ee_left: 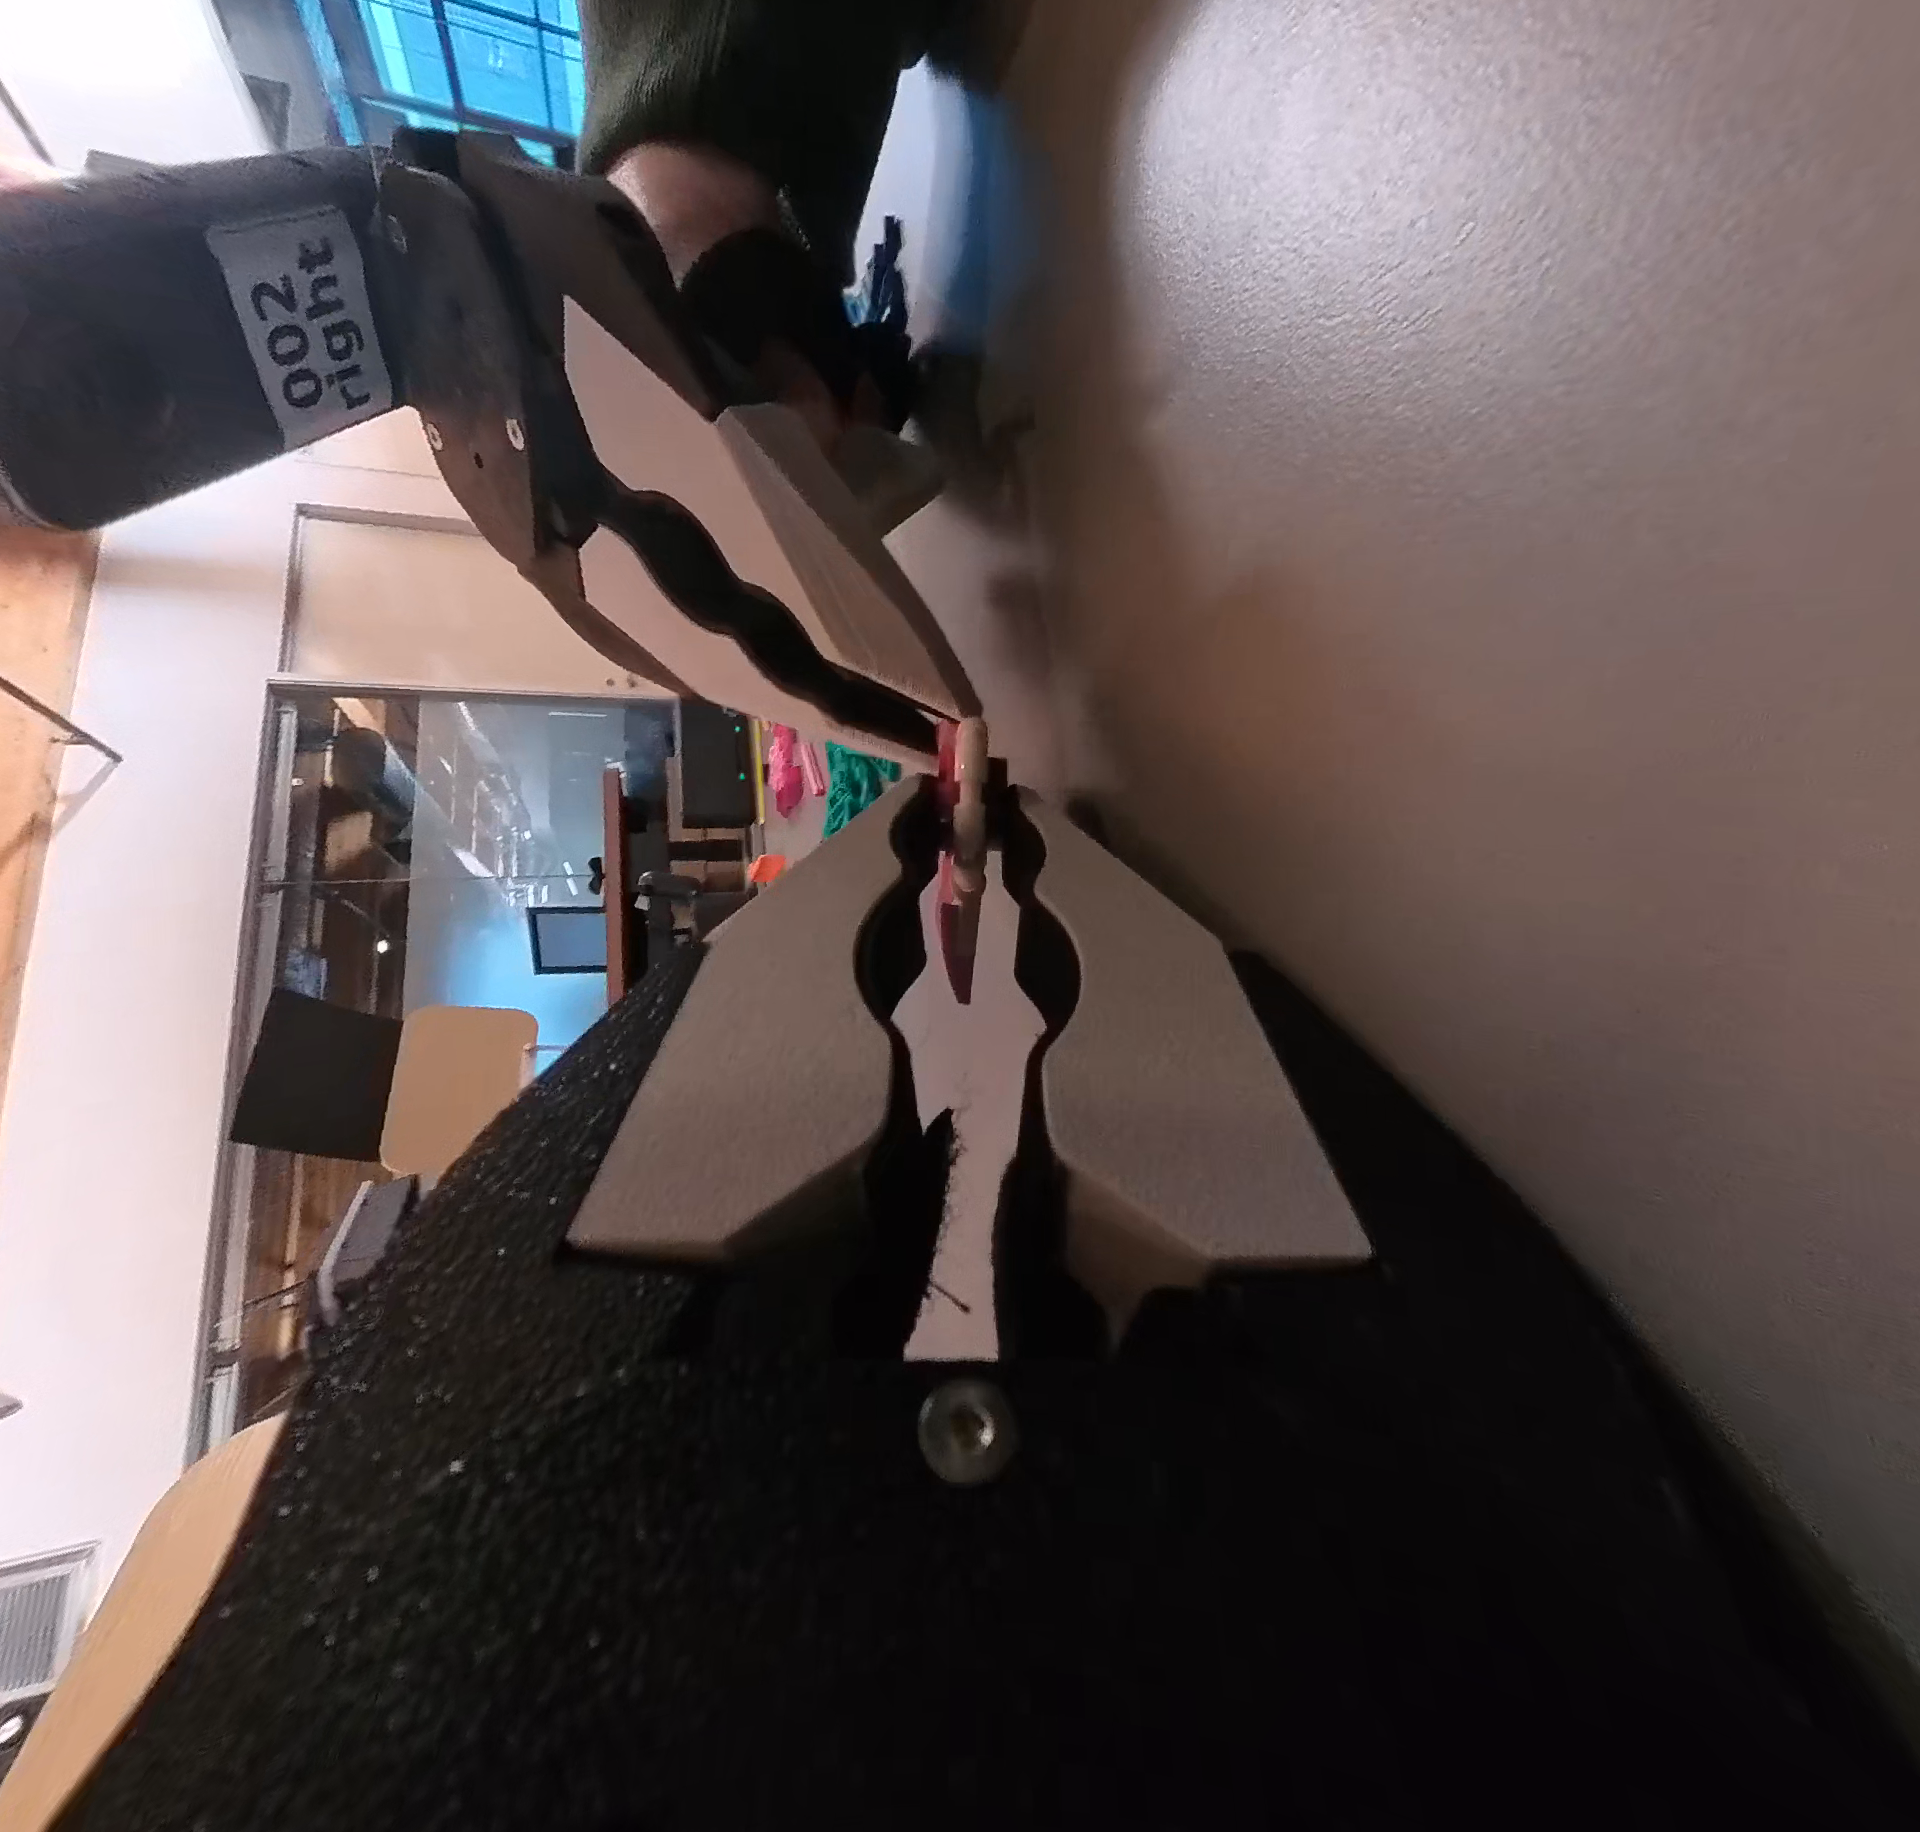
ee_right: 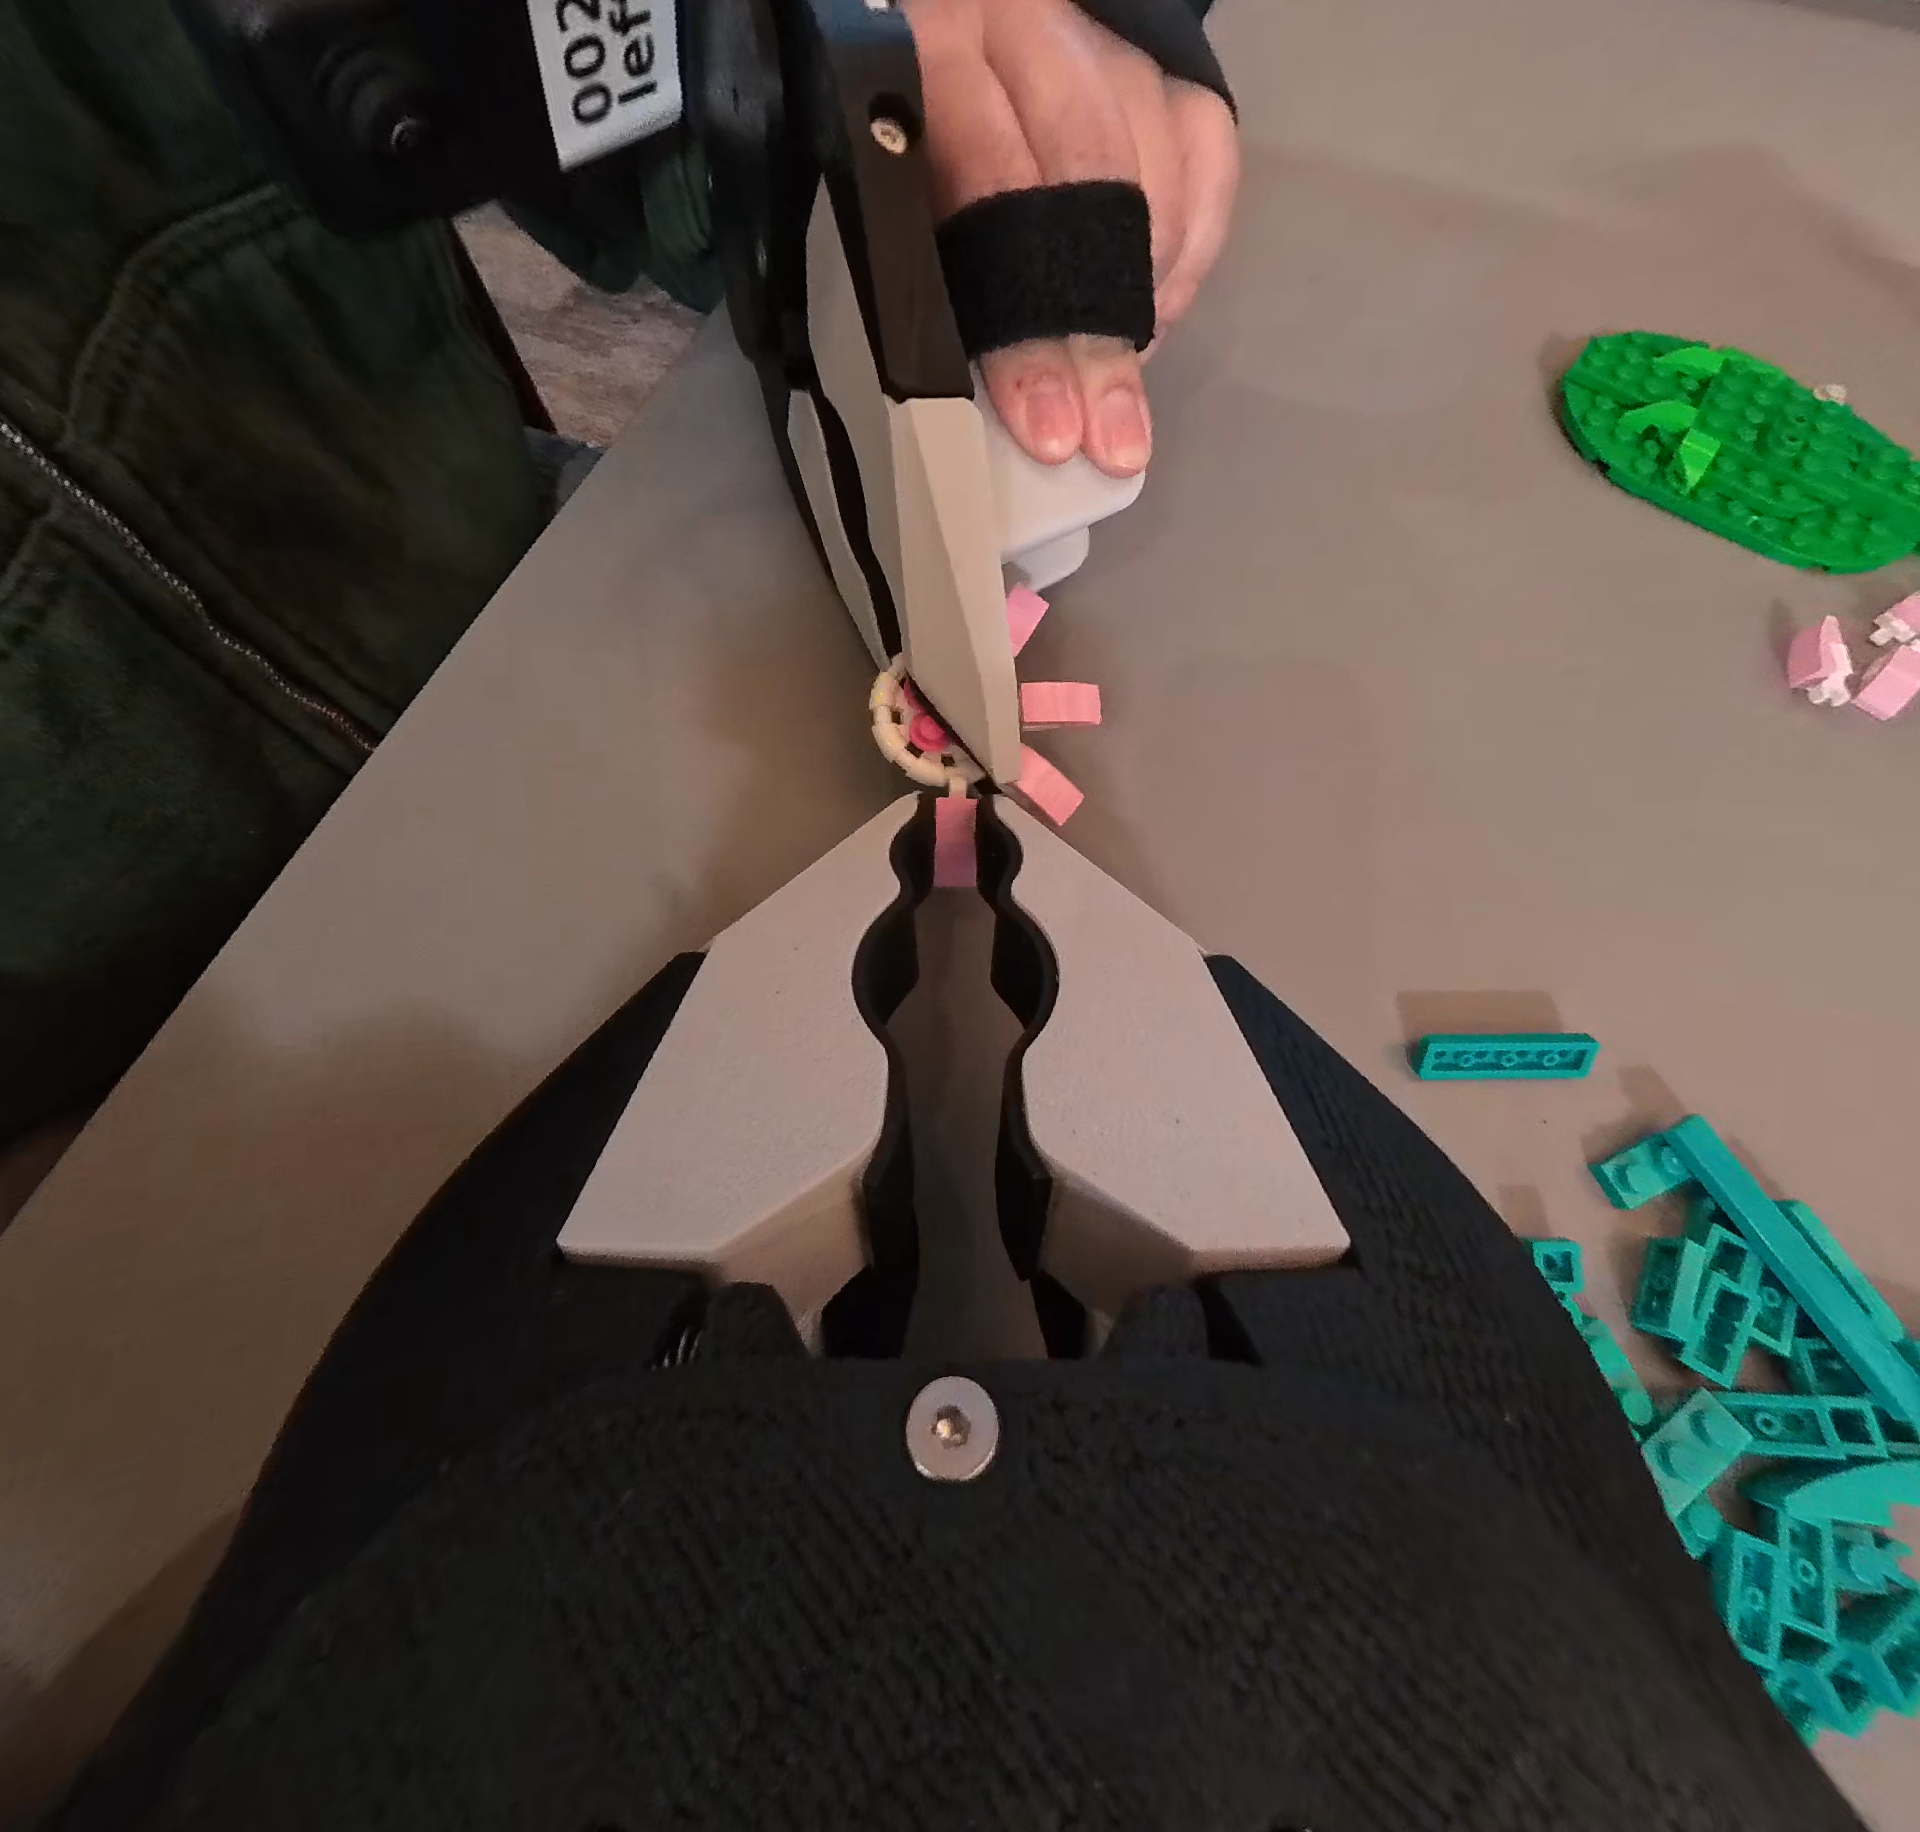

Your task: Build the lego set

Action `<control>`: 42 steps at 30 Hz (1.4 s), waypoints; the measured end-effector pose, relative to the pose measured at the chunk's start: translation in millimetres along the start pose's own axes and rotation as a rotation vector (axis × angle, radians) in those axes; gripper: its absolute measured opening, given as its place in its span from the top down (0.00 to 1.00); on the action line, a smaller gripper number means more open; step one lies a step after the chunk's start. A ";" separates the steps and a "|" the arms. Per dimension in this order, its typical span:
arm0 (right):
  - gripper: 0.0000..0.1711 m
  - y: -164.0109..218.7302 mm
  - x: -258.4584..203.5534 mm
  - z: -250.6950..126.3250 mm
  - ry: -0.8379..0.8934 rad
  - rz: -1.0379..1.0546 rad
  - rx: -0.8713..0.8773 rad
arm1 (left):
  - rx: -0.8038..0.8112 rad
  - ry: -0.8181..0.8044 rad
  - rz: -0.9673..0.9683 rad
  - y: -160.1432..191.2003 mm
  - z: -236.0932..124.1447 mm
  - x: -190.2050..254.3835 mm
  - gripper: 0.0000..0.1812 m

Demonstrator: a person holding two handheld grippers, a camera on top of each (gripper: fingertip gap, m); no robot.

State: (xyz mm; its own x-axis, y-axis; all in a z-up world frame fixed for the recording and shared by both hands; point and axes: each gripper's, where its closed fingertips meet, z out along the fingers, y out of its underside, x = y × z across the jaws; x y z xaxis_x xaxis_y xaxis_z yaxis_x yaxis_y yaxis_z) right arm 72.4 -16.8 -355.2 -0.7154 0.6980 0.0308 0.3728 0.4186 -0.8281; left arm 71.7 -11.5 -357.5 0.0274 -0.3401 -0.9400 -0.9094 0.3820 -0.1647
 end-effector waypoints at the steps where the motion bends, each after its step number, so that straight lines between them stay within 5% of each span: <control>1: 0.97 -0.9 1.5 -0.8 0.006 0.011 0.008 | -0.012 -0.012 0.008 1.4 0.2 -1.5 0.95; 16: 0.96 -20.0 5.0 -10.0 0.011 0.060 0.156 | 0.022 -0.063 -0.096 3.2 -1.7 -15.2 0.95; 21: 0.88 -24.7 11.1 -19.9 0.042 0.065 0.198 | 0.051 -0.091 -0.166 2.3 -4.6 -23.8 0.95; 30: 0.78 -50.6 7.6 -30.6 0.284 -0.362 0.211 | 0.321 -0.009 -0.587 -10.7 -22.7 -45.8 0.95; 36: 0.90 -66.9 -8.2 -32.5 0.233 -0.382 0.295 | 0.455 0.089 -0.718 -21.1 -30.9 -47.0 0.95; 42: 0.88 -66.2 -12.9 -28.1 0.199 -0.373 0.290 | 0.474 0.147 -0.739 -24.1 -29.7 -41.8 0.95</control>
State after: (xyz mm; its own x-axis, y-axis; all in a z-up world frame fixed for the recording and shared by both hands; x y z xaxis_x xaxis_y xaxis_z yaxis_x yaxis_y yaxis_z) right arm 73.5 -37.2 -285.0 -0.6318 0.6407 0.4363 -0.0859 0.5015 -0.8609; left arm 80.1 -32.0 -305.4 0.4565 -0.7347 -0.5019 -0.4121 0.3254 -0.8511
